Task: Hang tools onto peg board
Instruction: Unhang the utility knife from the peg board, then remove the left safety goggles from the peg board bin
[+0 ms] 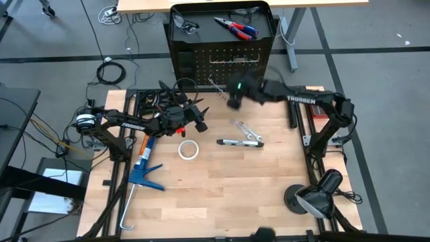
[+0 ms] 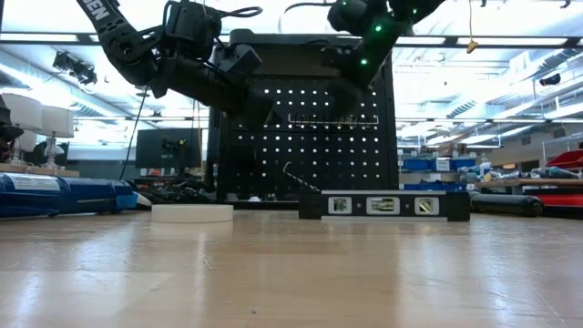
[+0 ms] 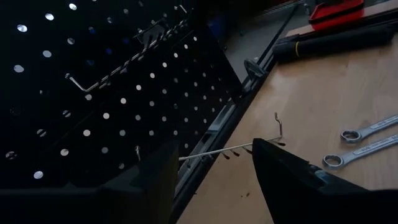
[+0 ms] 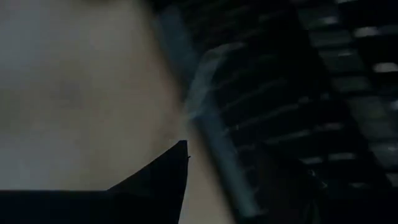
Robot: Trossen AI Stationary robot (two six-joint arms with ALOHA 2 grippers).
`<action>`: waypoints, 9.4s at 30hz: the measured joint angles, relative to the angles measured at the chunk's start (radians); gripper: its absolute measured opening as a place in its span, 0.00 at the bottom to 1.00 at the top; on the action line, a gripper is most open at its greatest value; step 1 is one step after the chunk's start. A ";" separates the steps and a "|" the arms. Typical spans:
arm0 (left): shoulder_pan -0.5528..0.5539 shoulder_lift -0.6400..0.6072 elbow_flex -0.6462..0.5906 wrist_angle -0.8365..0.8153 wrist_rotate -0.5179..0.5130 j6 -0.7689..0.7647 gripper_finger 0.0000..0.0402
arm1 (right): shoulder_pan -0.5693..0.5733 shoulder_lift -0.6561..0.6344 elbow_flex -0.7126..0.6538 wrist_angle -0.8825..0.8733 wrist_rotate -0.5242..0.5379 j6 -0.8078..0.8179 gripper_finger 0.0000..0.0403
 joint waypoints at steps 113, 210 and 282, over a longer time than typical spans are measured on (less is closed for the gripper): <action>0.001 0.001 0.000 0.074 0.255 -0.072 0.53 | -0.244 -0.006 0.004 0.200 -0.022 -0.486 0.69; 0.000 0.001 0.000 0.082 0.235 -0.031 0.53 | -0.178 0.029 -0.030 0.214 0.168 -0.494 0.18; 0.001 0.005 0.000 0.087 0.232 -0.040 0.53 | -0.065 -0.141 -0.229 0.092 -0.284 0.268 0.42</action>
